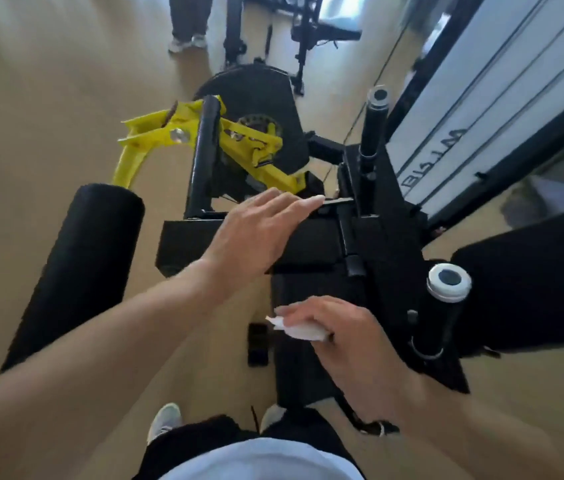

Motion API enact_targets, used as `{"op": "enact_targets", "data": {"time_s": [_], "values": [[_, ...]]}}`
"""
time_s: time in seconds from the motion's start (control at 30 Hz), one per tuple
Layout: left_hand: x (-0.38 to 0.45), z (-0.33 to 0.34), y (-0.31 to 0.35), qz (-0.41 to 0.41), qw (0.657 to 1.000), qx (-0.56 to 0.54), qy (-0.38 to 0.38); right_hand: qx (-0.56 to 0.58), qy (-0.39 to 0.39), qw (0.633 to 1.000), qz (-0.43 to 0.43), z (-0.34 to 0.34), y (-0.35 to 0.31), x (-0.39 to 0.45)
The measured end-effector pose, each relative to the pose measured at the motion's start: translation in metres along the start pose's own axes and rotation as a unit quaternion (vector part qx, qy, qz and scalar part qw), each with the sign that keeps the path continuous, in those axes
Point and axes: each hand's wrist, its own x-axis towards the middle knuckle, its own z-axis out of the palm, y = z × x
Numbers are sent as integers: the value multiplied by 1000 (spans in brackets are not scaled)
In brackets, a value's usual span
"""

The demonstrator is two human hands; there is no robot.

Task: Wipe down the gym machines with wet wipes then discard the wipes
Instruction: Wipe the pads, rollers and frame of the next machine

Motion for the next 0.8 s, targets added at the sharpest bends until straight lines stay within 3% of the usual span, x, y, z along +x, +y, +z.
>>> {"op": "enact_targets", "data": {"time_s": [0.03, 0.07, 0.1, 0.17, 0.23, 0.3, 0.4, 0.6, 0.7, 0.8], "values": [[7, 7, -7, 29, 999, -6, -37, -179, -51, 978, -93, 1, 11, -2], [9, 13, -14, 48, 996, -13, -77, -331, -122, 925, -143, 1, 22, -8], [9, 19, -21, 63, 991, -22, -117, -434, -207, 867, -127, 1, 30, -14], [4, 28, -34, 84, 977, -39, -191, -530, -367, 765, 1, -1, 38, -23], [-3, 34, -42, 93, 969, -55, -221, -564, -451, 683, 111, -2, 42, -32], [-4, 37, -44, 88, 970, -44, -223, -583, -451, 660, 143, -3, 38, -39], [-2, 35, -41, 105, 958, -1, -268, -578, -437, 655, 214, -1, 18, -39], [-5, 33, -44, 156, 941, 31, -300, -610, -451, 623, 191, -4, 10, -44], [-4, 36, -45, 162, 944, 40, -286, -641, -419, 614, 191, -3, 8, -39], [-6, 39, -46, 167, 944, 38, -281, -637, -458, 582, 213, 9, -2, -47]]}}
